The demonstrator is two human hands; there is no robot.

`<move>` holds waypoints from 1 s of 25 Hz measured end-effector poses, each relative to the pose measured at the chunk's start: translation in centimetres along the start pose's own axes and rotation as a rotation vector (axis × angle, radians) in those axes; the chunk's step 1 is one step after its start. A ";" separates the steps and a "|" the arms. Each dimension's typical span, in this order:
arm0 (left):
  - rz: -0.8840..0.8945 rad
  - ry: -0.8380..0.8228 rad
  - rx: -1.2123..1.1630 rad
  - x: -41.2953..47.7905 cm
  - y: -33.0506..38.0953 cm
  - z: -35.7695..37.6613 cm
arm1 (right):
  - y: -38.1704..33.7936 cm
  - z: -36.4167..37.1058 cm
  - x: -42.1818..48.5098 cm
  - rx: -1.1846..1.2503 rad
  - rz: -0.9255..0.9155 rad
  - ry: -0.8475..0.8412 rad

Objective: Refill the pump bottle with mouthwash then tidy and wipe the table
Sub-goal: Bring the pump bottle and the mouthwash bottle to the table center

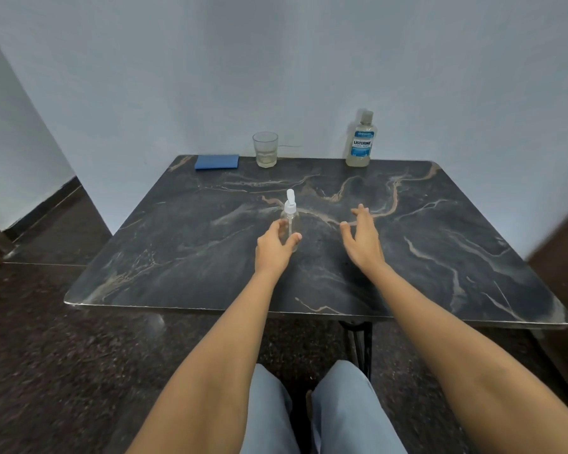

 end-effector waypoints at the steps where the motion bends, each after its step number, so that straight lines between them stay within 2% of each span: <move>1: -0.004 -0.001 0.012 -0.2 0.0 0.1 | 0.1 0.1 -0.4 -0.007 -0.005 -0.006; 7: -0.047 -0.069 -0.003 -0.8 -0.2 0.7 | 1.0 0.0 -0.8 -0.029 -0.008 -0.025; 9: -0.004 0.091 0.021 -2.4 0.3 -0.1 | 1.4 -0.5 -0.6 -0.020 -0.015 -0.012; 11: 0.064 0.372 0.011 -5.1 1.4 -1.4 | 2.1 -1.1 0.0 -0.018 -0.024 0.007; 12: 0.100 0.420 0.016 -6.0 2.0 -1.1 | 2.5 -1.5 0.3 -0.019 -0.021 0.015; 13: 0.138 0.371 0.038 -6.1 2.6 0.0 | 2.9 -1.9 0.8 -0.021 -0.013 0.027; 16: 0.219 0.036 0.110 -3.7 4.4 5.7 | 4.9 -3.0 2.5 -0.003 0.027 0.066; 17: 0.231 -0.025 0.103 -2.4 5.0 7.1 | 5.6 -3.3 3.2 0.010 0.043 0.081; 20: 0.221 -0.045 0.079 2.5 5.6 9.7 | 7.8 -3.4 5.5 0.048 0.084 0.107; 25: 0.246 -0.076 0.249 9.4 4.8 13.6 | 10.2 -2.4 11.6 0.133 0.102 0.077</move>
Point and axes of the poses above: each hand's wrist, its own x-axis towards the middle knuckle, its own z-axis out of the palm, y = z × x, the point moved 9 cm from there along x, towards the middle knuckle, and after that the axes turned 4 degrees about -x, right-handed, at the moved point
